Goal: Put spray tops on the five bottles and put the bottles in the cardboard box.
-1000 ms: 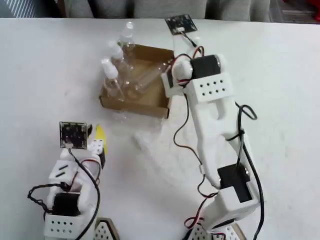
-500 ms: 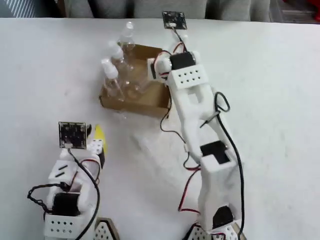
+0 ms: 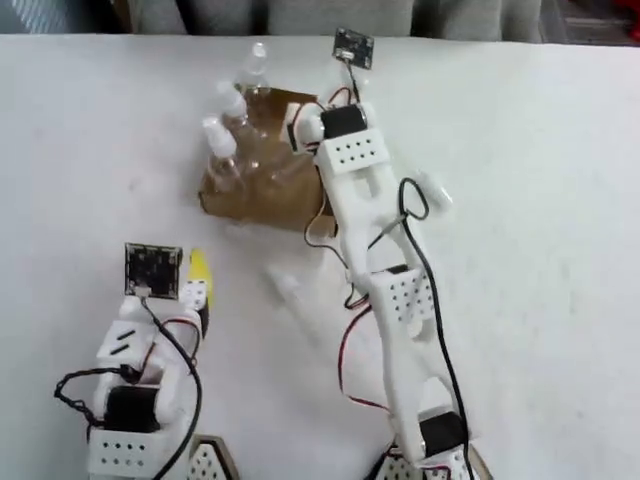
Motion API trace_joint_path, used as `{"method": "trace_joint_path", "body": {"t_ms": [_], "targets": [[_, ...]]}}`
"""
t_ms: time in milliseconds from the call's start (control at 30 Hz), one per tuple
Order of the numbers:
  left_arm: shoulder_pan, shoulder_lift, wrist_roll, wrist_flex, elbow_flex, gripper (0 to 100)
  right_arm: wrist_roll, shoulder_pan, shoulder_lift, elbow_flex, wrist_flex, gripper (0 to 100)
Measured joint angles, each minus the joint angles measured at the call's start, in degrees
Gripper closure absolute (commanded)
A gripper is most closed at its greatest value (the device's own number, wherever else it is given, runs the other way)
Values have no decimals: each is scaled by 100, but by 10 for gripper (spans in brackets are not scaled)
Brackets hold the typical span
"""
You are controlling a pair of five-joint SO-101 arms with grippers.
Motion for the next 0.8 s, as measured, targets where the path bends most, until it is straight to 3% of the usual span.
{"method": "trace_joint_path", "body": {"t_ms": [800], "targets": [[0,0,-35,0,0,915,-369,-132,958,-835,123,810]]}}
